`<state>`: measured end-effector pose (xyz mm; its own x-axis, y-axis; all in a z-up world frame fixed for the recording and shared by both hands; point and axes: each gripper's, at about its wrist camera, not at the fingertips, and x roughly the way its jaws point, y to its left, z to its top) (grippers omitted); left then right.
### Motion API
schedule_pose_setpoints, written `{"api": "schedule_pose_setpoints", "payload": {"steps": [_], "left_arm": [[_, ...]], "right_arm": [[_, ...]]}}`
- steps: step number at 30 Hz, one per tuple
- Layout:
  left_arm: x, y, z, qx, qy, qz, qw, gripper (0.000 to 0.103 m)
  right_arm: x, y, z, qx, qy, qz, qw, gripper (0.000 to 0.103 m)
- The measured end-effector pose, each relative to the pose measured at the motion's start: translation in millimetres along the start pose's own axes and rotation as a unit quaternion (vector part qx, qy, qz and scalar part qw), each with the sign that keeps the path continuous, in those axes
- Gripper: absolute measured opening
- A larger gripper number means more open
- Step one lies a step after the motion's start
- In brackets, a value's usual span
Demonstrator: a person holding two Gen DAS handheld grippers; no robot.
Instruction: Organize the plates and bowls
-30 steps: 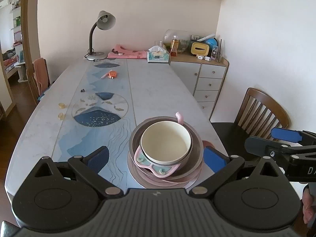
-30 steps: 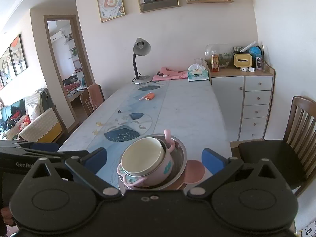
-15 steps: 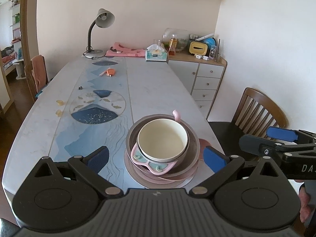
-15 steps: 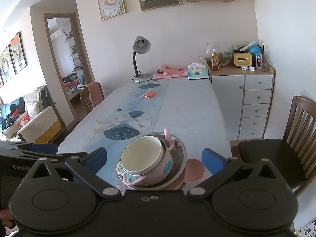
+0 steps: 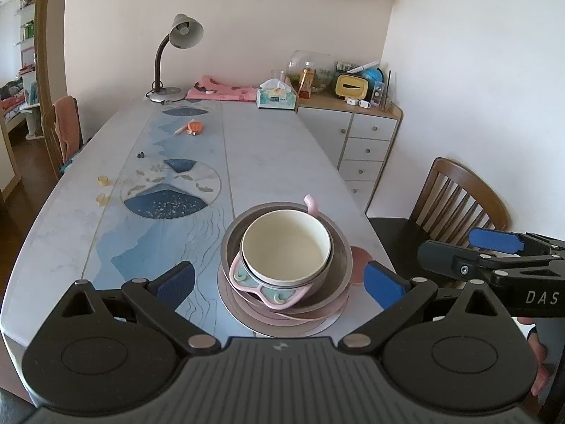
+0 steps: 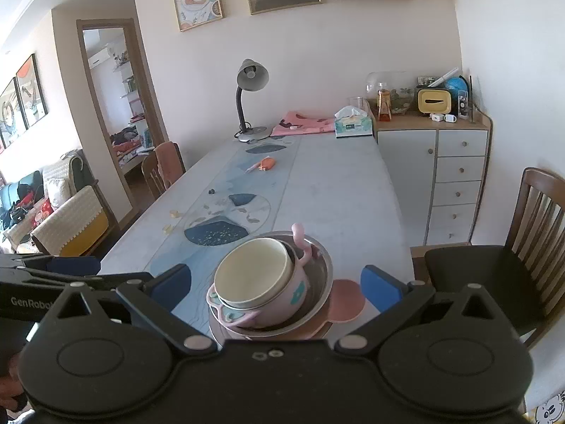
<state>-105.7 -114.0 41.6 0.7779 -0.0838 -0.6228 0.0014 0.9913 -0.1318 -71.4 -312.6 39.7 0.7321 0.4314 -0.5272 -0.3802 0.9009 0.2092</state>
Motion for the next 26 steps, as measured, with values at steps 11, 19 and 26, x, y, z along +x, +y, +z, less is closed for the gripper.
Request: {"api": "schedule_pose_setpoints", "payload": {"steps": [11, 19, 26], "left_arm": [[2.2, -2.3, -1.5, -0.004, 0.007, -0.006, 1.0000, 0.102], [3.5, -5.5, -1.1, -0.004, 0.008, -0.008, 0.9999, 0.102], [3.7, -5.0, -1.5, -0.004, 0.009, -0.009, 0.9999, 0.102]], "right_arm": [[-2.0, -2.5, 0.2, -0.004, 0.002, 0.000, 1.000, 0.103], [-1.1, -3.8, -2.0, -0.004, 0.002, 0.000, 1.000, 0.103], [-1.3, -5.4, -3.3, -0.004, 0.002, 0.000, 1.000, 0.103]]}}
